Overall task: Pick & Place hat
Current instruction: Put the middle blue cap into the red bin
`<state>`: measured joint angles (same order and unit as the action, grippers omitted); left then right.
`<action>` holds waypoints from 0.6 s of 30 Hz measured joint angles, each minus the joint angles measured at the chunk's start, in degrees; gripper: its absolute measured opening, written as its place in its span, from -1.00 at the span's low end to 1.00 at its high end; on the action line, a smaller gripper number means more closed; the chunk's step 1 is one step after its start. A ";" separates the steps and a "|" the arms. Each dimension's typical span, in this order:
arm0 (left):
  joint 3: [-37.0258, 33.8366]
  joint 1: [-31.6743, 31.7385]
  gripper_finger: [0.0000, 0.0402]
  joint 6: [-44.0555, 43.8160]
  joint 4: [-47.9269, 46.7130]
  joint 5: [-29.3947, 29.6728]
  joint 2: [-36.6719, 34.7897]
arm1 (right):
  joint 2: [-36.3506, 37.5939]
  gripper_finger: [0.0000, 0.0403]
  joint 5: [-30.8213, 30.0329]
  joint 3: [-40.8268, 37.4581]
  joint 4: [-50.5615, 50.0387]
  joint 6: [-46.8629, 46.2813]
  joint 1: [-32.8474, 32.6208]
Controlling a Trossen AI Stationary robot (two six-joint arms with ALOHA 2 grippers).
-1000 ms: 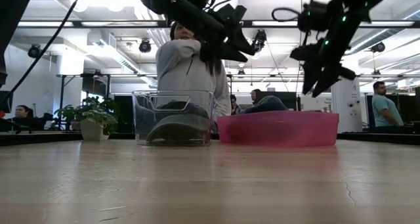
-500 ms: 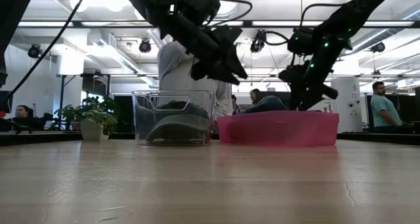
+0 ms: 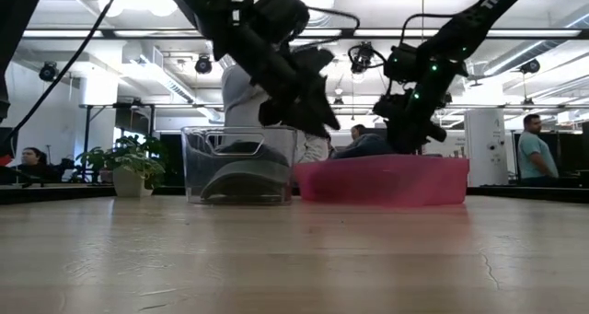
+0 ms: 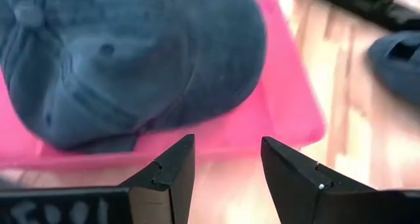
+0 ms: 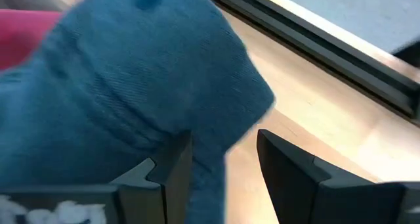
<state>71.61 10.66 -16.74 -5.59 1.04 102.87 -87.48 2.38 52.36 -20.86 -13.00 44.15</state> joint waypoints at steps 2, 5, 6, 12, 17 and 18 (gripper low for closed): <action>-1.49 0.02 -0.17 -0.93 0.03 0.01 0.00 | -0.01 -0.17 0.25 1.10 -0.06 0.20 -0.54; -3.83 -0.03 -0.17 -2.85 0.45 -0.65 0.00 | 0.22 -0.19 0.26 2.80 -0.58 1.07 -1.43; -4.64 -0.04 -0.17 -3.30 1.18 -1.26 0.00 | 0.26 -0.19 0.25 3.57 -1.31 1.44 -1.75; -7.57 -0.11 -0.17 -4.33 6.35 -1.97 -0.15 | -0.87 -0.25 0.56 4.67 -2.75 2.92 -4.75; -8.30 -0.11 -0.17 -4.34 9.65 -2.03 -0.09 | -4.34 -0.30 2.12 4.55 -2.95 2.39 -8.13; -8.30 -0.11 -0.17 -4.32 9.86 -2.04 -0.05 | -4.85 -0.31 2.38 4.70 -2.99 2.35 -8.97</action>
<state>63.31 10.55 -21.06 4.27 -1.00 102.82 -92.33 4.76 57.06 -23.85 -10.65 35.19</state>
